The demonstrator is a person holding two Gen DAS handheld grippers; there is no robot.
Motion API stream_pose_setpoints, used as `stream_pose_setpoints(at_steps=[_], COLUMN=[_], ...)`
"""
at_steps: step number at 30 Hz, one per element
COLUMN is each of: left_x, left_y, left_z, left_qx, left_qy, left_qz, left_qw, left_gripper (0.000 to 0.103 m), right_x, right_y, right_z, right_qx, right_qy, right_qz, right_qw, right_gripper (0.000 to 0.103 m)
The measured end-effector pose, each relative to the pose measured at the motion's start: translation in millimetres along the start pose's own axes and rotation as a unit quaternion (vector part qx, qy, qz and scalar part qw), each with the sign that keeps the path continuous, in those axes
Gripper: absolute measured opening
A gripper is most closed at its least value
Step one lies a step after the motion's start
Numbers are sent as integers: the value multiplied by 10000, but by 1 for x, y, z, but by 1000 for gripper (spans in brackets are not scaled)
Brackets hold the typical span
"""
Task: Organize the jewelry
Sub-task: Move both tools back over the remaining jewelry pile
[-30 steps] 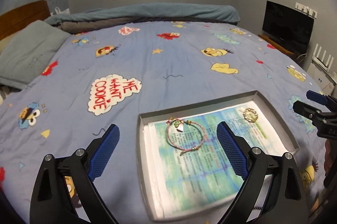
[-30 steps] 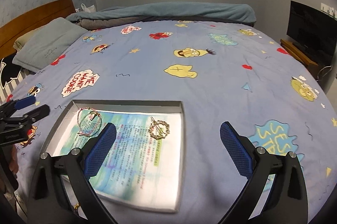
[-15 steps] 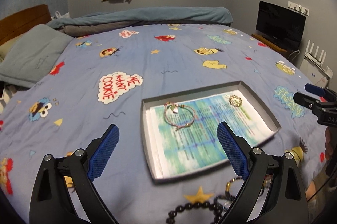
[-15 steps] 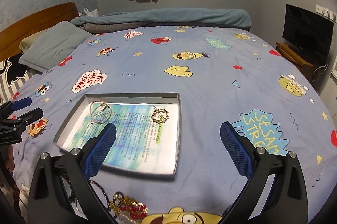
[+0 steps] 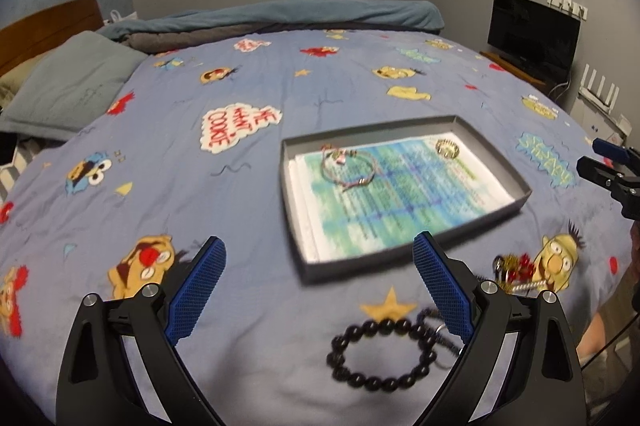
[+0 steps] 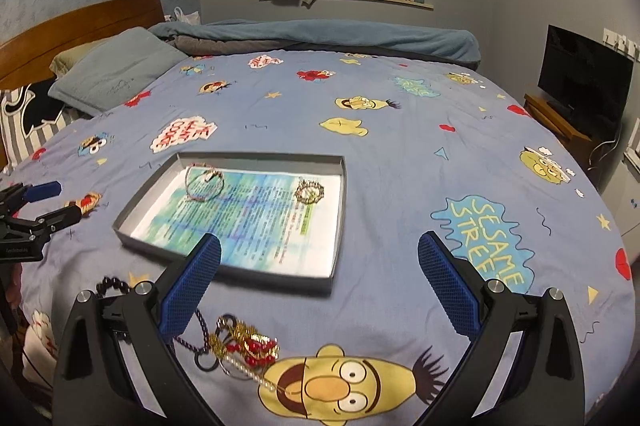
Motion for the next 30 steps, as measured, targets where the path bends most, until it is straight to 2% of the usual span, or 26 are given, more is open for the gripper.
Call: stream_pose_setpoints(at_steps=[9,17,22,30], left_x=[-35,-71,-86,-96], left_y=[5,29,38,45], left_z=[2,-5,-6,-8], left_qx=[-12,69,-33,-80], left_qy=[74,163,69,53], left_qz=[182,474,547,598], left_qw=[9998,9987,9985,9982], left_gripper=[94,94,94,92], right_x=[-41,-71,-93,-99], right_y=[12,25,34,51], right_z=[5,7,14,26], right_qx=[131,83,115,269], right_qy=[-58,-152,-253,-199], right_qz=[355,537,636,738], right_qw=[9993,9984,9976,9967], right_gripper=[97,97,97,97])
Point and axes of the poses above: each gripper's, at about its wrist camera, not at the fingertips, and y roughly the way its jaws point, z to its left, x to its top, the point moved 6 cm from there along y, roughly the way its jaws point, and after that the axes turned 10 degrees about z, right-handed, at the moved point
